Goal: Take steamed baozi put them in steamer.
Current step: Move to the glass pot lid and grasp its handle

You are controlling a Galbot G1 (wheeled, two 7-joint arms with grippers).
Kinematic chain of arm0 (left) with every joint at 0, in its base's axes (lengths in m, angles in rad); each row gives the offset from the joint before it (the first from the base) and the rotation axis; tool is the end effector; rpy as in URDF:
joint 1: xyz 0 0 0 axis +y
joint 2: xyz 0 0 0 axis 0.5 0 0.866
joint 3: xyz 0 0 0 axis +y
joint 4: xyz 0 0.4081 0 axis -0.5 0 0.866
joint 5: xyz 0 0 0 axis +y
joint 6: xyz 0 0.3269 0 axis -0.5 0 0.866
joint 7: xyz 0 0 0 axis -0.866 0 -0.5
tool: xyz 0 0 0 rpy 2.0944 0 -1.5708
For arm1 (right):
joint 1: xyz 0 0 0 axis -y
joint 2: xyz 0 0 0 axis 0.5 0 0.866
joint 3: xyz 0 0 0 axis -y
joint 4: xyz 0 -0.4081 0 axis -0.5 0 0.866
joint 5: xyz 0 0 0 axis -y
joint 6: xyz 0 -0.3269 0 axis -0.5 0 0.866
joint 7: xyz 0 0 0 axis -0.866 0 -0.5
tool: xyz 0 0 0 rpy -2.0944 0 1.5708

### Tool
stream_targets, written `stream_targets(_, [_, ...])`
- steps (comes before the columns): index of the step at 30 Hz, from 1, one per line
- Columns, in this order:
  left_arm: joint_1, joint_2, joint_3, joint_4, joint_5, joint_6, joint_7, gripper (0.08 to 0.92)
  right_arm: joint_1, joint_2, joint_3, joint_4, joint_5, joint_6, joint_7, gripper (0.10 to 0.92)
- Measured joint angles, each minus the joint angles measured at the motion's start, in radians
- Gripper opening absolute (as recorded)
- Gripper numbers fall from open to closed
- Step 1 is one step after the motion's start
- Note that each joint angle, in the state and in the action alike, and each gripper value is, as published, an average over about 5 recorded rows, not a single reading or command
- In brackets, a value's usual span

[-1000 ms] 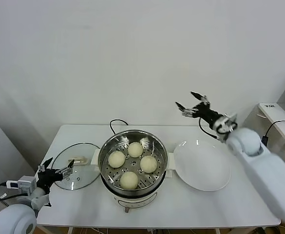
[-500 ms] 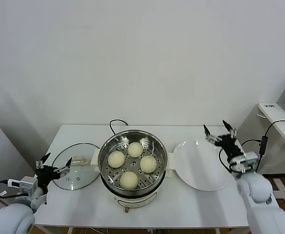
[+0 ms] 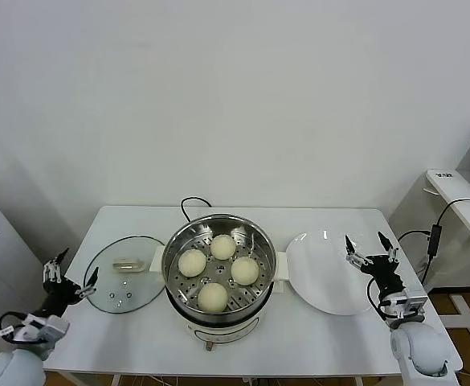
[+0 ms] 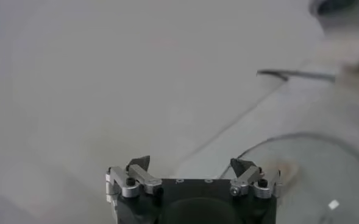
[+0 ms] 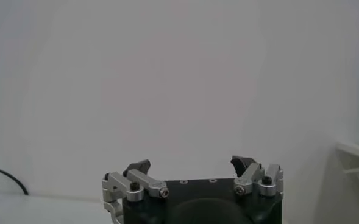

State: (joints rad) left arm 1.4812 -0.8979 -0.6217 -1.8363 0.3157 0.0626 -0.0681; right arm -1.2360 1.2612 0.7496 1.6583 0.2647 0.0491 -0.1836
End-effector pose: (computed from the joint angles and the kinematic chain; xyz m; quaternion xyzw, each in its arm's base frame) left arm 0.1869 0.2251 -0.3432 -0.0340 -0.8776 -0.4741 0.0628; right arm 0.2480 -0.1851 -0.3928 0.0002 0.9993 -0.0386 0.0006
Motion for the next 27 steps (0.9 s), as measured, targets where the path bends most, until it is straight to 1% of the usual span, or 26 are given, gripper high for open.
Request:
stream_targets(7, [-0.03, -0.041, 0.012, 0.088, 0.372, -0.149, -0.028, 0.823, -0.018, 0.03, 0.018, -0.01, -0.025, 0.009, -0.001, 0.823])
stream_targets(12, [-0.067, -0.077, 0.025, 0.142, 0.596, -0.221, -0.058, 0.823, -0.017, 0.038, 0.025, -0.019, -0.036, 0.016, -0.003, 0.823])
stream_targets(19, [-0.128, -0.12, 0.038, 0.215, 0.817, -0.271, -0.078, 0.823, -0.017, 0.049, 0.021, -0.023, -0.056, 0.018, -0.005, 0.823])
stream_targets(27, [-0.201, -0.166, 0.048, 0.306, 0.961, -0.294, -0.092, 0.823, -0.019, 0.065, 0.012, -0.025, -0.076, 0.021, -0.006, 0.823])
